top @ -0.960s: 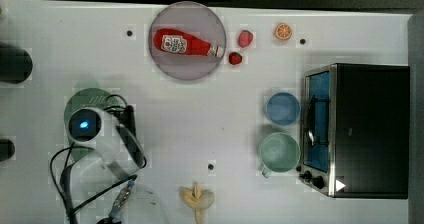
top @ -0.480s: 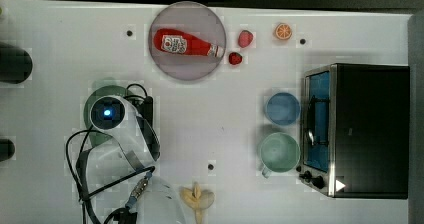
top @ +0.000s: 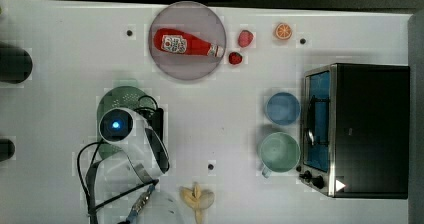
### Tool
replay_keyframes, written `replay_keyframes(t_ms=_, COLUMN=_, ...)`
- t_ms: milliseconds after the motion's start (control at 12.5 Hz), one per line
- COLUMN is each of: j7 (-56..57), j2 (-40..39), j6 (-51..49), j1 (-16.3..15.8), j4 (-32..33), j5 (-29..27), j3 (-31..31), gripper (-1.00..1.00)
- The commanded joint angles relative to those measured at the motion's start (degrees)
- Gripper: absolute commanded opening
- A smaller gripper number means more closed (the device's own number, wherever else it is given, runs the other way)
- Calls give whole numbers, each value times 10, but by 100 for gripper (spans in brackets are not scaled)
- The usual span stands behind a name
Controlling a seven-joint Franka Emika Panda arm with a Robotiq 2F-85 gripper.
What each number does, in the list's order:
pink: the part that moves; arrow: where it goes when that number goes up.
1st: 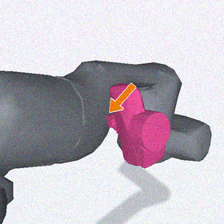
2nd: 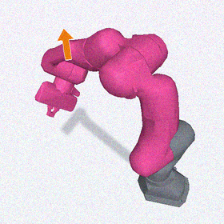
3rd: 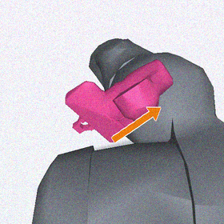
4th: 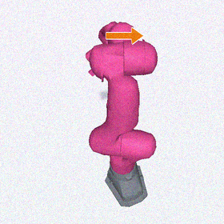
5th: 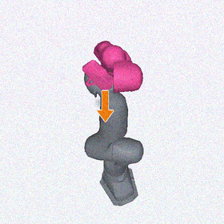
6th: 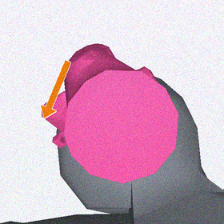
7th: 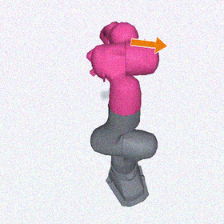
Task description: Drag strainer left to right.
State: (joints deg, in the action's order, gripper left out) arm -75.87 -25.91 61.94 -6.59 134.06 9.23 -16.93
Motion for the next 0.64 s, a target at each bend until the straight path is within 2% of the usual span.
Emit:
replay_keyframes(t_ms=80, j7=38, j2=30, j6=-2, j1=16, j4=0, j5=0, j3=34, gripper=100)
replay_keyframes(t_ms=640, j7=132, j2=45, j6=-1, j1=25, j4=20, j5=1, j3=119, gripper=100)
